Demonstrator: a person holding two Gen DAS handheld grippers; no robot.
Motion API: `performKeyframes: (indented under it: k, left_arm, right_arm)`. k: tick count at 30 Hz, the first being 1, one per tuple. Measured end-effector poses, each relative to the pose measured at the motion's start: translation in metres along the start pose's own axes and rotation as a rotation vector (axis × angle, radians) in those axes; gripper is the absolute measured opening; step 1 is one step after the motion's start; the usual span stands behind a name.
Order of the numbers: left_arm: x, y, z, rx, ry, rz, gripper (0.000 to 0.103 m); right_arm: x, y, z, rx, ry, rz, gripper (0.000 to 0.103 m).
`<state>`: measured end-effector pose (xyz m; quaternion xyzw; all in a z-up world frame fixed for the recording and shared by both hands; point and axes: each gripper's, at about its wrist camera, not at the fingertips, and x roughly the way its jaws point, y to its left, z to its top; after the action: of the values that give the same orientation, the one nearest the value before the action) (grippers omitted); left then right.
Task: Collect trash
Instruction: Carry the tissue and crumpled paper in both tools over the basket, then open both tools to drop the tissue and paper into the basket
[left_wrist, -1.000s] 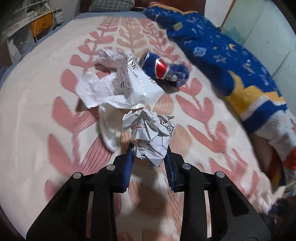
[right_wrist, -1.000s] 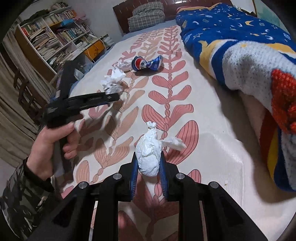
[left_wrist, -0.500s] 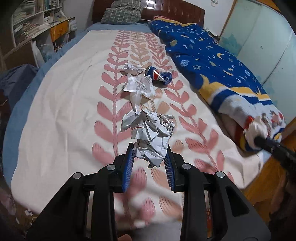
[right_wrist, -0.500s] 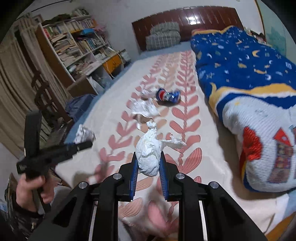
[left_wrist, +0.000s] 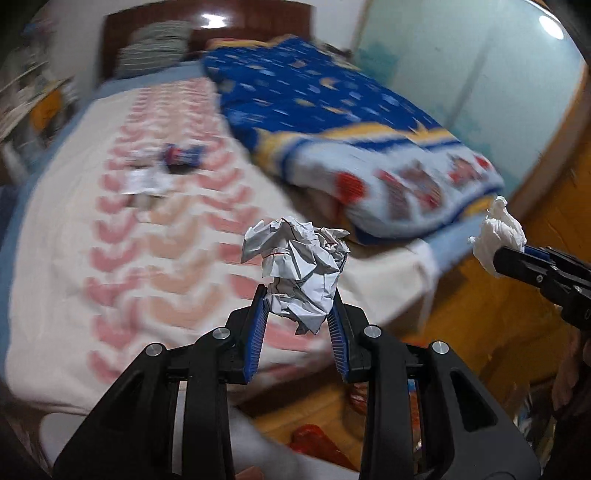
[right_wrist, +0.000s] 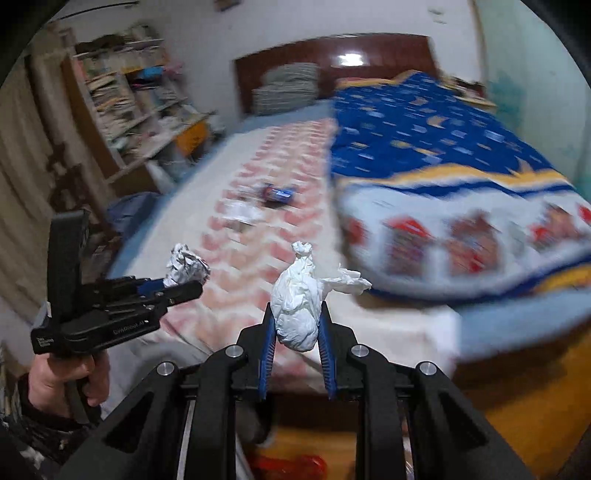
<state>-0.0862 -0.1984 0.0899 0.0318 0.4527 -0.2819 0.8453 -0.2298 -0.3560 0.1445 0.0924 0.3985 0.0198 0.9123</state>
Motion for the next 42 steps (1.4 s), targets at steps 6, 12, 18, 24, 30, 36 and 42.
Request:
performKeyframes:
  k: [6, 12, 18, 24, 30, 36, 42]
  left_arm:
    - [0.057, -0.087, -0.019, 0.133, 0.111, -0.112, 0.032]
    - [0.125, -0.163, -0.057, 0.240, 0.258, -0.178, 0.032]
    - [0.201, -0.210, -0.104, 0.303, 0.435, -0.188, 0.032]
    - [0.244, -0.241, -0.137, 0.413, 0.508, -0.164, 0.032]
    - [0.266, -0.247, -0.162, 0.456, 0.573, -0.162, 0.032]
    - [0.273, -0.255, -0.167, 0.485, 0.595, -0.155, 0.032]
    - [0.279, -0.261, -0.170, 0.490, 0.589, -0.155, 0.049]
  right_arm:
    - [-0.015, -0.099, -0.080, 0.186, 0.085, -0.154, 0.022]
    - [0.004, -0.172, -0.164, 0.355, 0.175, -0.235, 0.022]
    - [0.036, -0.230, -0.234, 0.506, 0.256, -0.265, 0.022]
    - [0.059, -0.264, -0.286, 0.613, 0.325, -0.265, 0.022]
    - [0.077, -0.276, -0.304, 0.628, 0.362, -0.295, 0.022]
    - [0.086, -0.277, -0.303, 0.646, 0.369, -0.293, 0.022]
    - [0.090, -0.284, -0.306, 0.652, 0.374, -0.314, 0.047]
